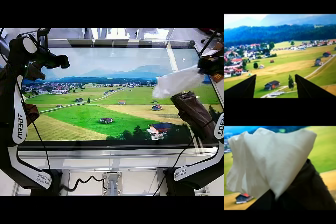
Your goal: Fold the shirts.
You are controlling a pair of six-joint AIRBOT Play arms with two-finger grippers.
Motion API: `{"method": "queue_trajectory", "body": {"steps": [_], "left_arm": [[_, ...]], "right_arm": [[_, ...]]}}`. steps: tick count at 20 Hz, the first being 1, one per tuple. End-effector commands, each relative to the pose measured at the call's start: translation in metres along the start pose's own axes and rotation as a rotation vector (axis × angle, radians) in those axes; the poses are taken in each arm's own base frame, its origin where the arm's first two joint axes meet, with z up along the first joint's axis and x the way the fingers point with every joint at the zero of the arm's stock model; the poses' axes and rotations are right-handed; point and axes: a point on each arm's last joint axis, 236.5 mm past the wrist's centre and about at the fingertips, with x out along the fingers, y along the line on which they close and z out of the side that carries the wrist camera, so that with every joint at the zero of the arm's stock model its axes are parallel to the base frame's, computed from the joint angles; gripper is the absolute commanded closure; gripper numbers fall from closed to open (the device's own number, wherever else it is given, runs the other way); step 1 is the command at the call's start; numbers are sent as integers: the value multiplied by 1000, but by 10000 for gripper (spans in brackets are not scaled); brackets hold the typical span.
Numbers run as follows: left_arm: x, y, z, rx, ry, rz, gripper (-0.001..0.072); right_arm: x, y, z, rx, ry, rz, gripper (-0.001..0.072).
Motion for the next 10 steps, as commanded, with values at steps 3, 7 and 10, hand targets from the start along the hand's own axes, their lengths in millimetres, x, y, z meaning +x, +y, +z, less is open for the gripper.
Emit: {"method": "queue_trajectory", "body": {"steps": [3, 7, 10], "left_arm": [[0, 0, 4, -1, -15, 0, 147], [0, 0, 4, 0, -16, 0, 148], [0, -2, 4, -3, -16, -6, 148]], "right_arm": [[-51, -93, -66, 62, 203, -184, 682], [-98, -112, -93, 166, 209, -157, 683], [-128, -127, -110, 245, 175, -160, 683]]}}
